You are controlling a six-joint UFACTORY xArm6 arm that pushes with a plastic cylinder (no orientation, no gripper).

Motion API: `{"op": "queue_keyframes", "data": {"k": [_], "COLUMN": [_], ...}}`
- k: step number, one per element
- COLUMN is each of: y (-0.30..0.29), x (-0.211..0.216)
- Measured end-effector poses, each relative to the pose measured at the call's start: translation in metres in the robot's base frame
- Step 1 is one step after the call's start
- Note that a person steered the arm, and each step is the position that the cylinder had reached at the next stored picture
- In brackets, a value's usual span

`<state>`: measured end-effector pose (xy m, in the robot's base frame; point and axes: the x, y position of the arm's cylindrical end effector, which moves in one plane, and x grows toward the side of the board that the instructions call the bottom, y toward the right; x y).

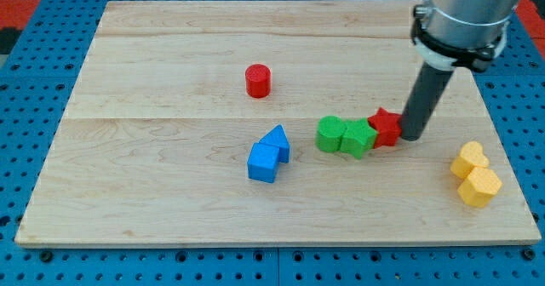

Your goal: Place the red star to the bottom right of the red circle

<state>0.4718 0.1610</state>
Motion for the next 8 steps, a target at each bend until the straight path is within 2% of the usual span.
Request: {"op": "queue_keyframes", "data": {"k": [1,2,4,5,6,8], "y": [0.012,0.027,0.006,-0.004,-0.036,-0.047], "x": [-0.011,0.001,0.016,0.038,0.036,-0.033]}}
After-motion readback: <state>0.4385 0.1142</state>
